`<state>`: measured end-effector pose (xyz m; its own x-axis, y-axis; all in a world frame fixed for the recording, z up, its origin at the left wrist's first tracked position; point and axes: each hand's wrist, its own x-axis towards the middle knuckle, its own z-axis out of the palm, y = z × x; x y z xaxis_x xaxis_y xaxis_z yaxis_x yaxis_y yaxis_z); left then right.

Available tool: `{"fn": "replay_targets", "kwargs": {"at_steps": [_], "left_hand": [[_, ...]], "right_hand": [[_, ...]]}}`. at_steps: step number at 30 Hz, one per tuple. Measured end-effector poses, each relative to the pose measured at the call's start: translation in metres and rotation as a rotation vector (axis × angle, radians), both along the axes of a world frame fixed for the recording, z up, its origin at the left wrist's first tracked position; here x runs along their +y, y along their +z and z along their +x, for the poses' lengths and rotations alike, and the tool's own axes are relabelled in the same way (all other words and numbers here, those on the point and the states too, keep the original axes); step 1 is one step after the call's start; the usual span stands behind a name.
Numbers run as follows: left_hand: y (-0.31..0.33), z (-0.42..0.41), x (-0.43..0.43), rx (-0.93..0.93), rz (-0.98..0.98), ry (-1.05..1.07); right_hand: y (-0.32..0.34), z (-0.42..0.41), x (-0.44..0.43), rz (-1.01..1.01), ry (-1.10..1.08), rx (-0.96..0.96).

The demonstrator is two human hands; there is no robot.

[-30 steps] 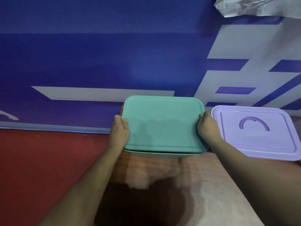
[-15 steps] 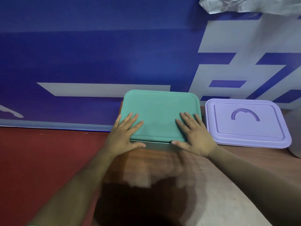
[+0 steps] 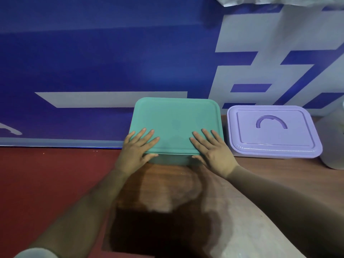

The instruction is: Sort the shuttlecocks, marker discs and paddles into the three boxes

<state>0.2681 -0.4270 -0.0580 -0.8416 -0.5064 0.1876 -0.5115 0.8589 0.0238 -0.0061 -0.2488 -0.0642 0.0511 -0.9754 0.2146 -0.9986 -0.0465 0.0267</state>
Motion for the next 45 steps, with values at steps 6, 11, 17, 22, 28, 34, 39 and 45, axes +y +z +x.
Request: {"fn": "replay_targets", "kwargs": {"at_steps": [6,11,17,22,28,34,39,45], "left_hand": [[-0.005,0.000,0.004,0.077,0.026,0.013],[0.002,0.000,0.003,0.196,0.083,-0.034],[0.013,-0.011,0.012,0.475,0.579,0.664],[0.028,-0.012,0.014,0.429,0.726,0.815],[0.030,-0.008,0.021,0.391,0.757,0.859],[0.025,-0.002,0.014,0.385,0.844,0.819],[0.021,-0.004,0.018,0.315,0.804,0.803],[0.048,0.004,0.021,0.114,0.627,0.795]], "right_hand": [[-0.007,0.006,0.002,-0.078,-0.022,-0.097],[0.009,0.006,0.003,-0.060,-0.095,-0.227],[0.031,0.019,-0.006,-0.014,-0.892,-0.858],[0.040,0.019,-0.006,-0.015,-0.971,-0.972],[0.031,0.031,0.007,-0.015,-0.992,-1.004],[0.033,0.020,0.002,0.066,-0.928,-0.960],[0.032,0.024,0.000,0.146,-0.872,-0.882],[0.059,0.012,0.006,0.174,-0.809,-0.821]]}}
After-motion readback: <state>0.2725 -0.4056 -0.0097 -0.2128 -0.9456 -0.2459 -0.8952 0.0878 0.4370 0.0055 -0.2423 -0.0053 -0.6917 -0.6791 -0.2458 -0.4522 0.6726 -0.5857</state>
